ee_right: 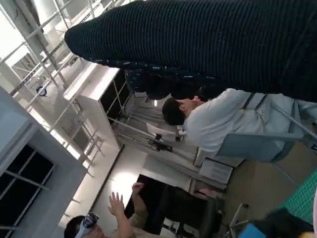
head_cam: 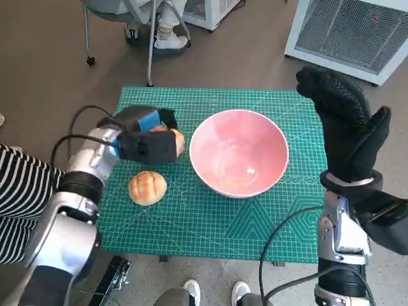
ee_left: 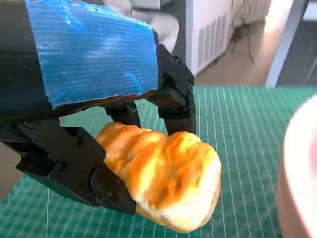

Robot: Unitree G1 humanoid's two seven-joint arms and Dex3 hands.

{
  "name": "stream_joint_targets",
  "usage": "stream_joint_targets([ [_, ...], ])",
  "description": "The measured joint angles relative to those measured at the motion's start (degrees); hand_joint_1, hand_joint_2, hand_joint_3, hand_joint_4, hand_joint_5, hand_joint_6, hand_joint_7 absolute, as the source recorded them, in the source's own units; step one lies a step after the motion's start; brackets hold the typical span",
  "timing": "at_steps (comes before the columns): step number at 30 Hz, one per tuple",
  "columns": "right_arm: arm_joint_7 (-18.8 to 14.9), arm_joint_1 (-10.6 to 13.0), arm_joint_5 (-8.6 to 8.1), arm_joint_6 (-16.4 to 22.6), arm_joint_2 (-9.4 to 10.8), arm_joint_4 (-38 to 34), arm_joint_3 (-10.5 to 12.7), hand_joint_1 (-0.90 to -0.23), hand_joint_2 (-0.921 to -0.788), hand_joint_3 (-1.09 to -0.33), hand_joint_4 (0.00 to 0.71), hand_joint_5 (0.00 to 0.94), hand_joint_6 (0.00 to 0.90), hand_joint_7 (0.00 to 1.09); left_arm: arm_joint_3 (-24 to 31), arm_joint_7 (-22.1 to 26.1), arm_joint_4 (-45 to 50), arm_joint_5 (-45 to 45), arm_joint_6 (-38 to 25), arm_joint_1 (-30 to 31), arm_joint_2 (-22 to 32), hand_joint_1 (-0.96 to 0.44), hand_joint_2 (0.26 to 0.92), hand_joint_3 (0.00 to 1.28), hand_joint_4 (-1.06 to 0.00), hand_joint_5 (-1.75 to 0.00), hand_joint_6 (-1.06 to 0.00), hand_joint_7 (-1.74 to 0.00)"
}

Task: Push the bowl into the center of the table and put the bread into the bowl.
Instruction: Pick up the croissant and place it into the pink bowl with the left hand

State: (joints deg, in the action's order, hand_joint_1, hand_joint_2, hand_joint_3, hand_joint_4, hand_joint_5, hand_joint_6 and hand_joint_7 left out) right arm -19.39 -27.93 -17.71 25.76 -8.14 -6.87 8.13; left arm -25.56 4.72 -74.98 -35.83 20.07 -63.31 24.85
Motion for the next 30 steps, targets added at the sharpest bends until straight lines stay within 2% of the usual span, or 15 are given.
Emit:
stream_joint_targets([
  [4,0.0,0.0,-0.02,0.0,0.0,0.1,0.0,-0.672,-0.921,-0.708,0.213,0.003,0.140,0.38,2.8,-0.3,2.9,2.0,2.5,0.5,0.7,0.00,0.920,0.07,-0.71,-1.17,-0.61,-1.15],
  [11,0.0,-0.1,-0.03,0.1,0.1,0.3,-0.1,-0.665,-0.921,-0.711,0.214,0.003,0.139,0.38,9.3,-1.8,17.0,7.6,7.5,0.8,2.0,0.00,0.920,0.06,-0.73,-1.11,-0.61,-1.20],
  [16,0.0,-0.1,-0.03,0.4,0.1,0.3,-0.1,-0.664,-0.921,-0.717,0.214,0.003,0.135,0.38,12.1,-2.6,28.1,10.4,9.7,1.9,1.8,0.00,0.918,0.04,-0.75,-1.06,-0.62,-1.20],
  [22,0.0,0.3,0.01,0.8,0.1,0.3,-0.1,-0.669,-0.921,-0.720,0.215,0.002,0.129,0.38,12.1,-0.1,39.4,13.3,14.6,6.1,0.7,0.00,0.920,0.05,-0.74,-1.03,-0.61,-1.25],
  [30,0.0,1.5,0.06,1.0,0.0,0.7,-0.1,-0.671,-0.921,-0.728,0.215,0.002,0.123,0.38,8.8,5.7,39.3,13.2,16.1,9.1,-2.4,0.00,0.921,0.07,-0.72,-1.05,-0.60,-1.27],
])
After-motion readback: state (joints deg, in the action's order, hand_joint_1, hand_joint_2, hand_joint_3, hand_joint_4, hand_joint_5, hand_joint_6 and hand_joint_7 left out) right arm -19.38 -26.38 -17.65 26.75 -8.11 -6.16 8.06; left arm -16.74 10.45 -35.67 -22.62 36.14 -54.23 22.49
